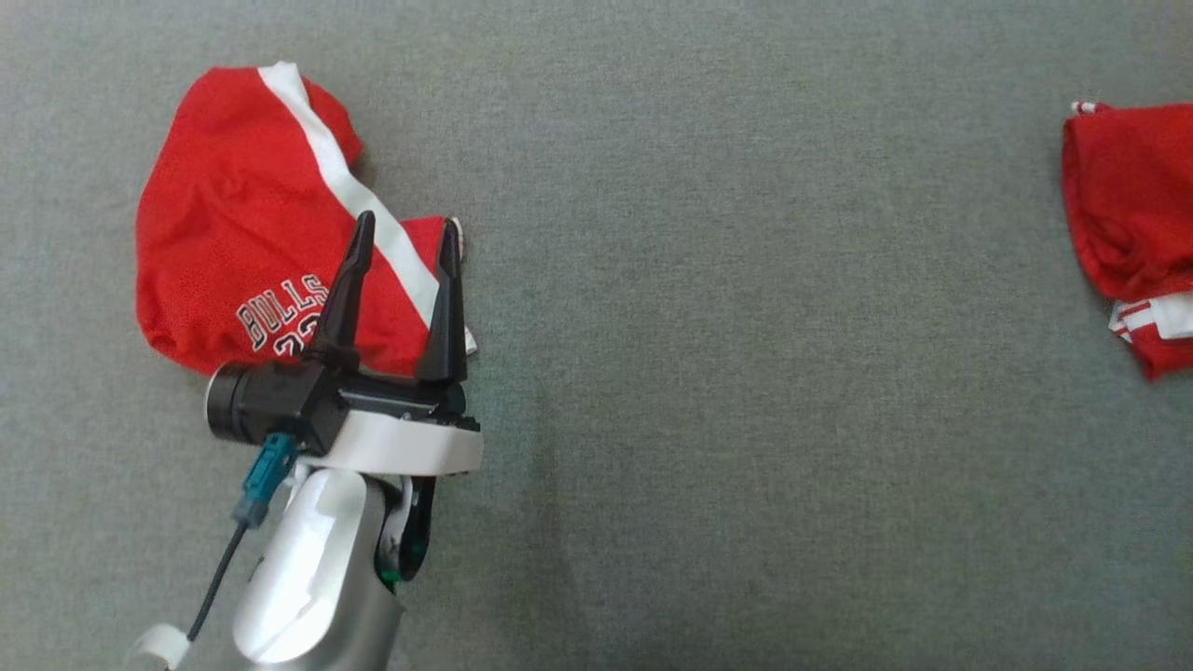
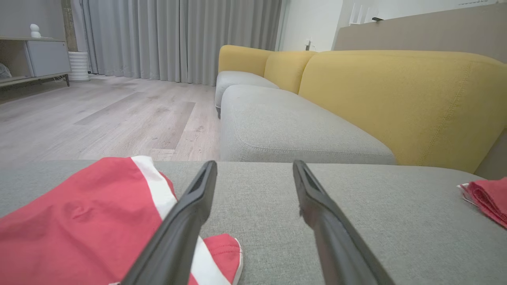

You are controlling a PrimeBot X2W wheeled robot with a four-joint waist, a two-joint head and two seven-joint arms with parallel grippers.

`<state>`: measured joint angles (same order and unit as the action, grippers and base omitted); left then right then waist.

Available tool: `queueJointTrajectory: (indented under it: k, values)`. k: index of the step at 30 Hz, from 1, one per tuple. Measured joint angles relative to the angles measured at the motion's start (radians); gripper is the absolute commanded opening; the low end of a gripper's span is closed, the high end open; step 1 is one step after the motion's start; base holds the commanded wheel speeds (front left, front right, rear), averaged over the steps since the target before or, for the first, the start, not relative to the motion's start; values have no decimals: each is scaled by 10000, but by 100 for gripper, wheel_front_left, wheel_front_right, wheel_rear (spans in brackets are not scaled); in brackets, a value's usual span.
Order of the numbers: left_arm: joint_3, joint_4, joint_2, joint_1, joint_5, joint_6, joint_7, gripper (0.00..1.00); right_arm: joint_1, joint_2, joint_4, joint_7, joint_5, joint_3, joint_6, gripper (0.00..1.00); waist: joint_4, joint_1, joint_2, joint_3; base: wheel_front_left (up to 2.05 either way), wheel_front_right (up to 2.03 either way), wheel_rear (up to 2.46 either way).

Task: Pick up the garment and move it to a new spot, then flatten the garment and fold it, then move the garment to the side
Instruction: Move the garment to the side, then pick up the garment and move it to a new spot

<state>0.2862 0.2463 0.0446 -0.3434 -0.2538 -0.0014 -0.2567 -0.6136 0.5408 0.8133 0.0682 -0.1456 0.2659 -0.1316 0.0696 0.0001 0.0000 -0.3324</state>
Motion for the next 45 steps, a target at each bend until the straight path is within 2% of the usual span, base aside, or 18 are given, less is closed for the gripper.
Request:
queueJointTrajectory:
  k: [4,10,17,25,31,35,38,45]
  values:
    - [-2,88,0,5,0,-2,0,100,2,-357,-230,84,-176,157,0,100,-55,0,0,221,0,0,0]
    - [-63,86,-2,53,-2,-77,0,100,117,-1181,-1235,272,-163,36,0,100,-165,-2,0,717,0,0,0]
    - [-234,-33,-6,458,-48,-59,0,100,883,-2489,-3308,497,767,-376,0,100,-193,-2,0,1439,0,0,0]
    - [-416,-33,-4,1138,-268,-19,0,100,2691,-4253,-5517,849,1818,-734,0,100,-31,-3,0,2204,0,0,0]
    - [-683,38,4,1761,-299,-19,0,100,3823,-4767,-5963,1229,2871,-1285,0,100,57,-3,0,2640,0,0,0]
    - [-679,42,6,2140,-539,-77,0,100,4924,-4903,-5710,1509,3196,-1306,0,100,111,-2,1,2774,0,0,0]
    - [-681,42,10,2357,-564,-73,0,100,5649,-4939,-5311,1645,3962,-1369,0,100,144,-2,0,2828,0,0,0]
    - [-677,-21,19,2677,-558,13,0,100,6014,-4970,-5095,1799,4080,-1755,2,100,83,-1,0,2868,0,0,0]
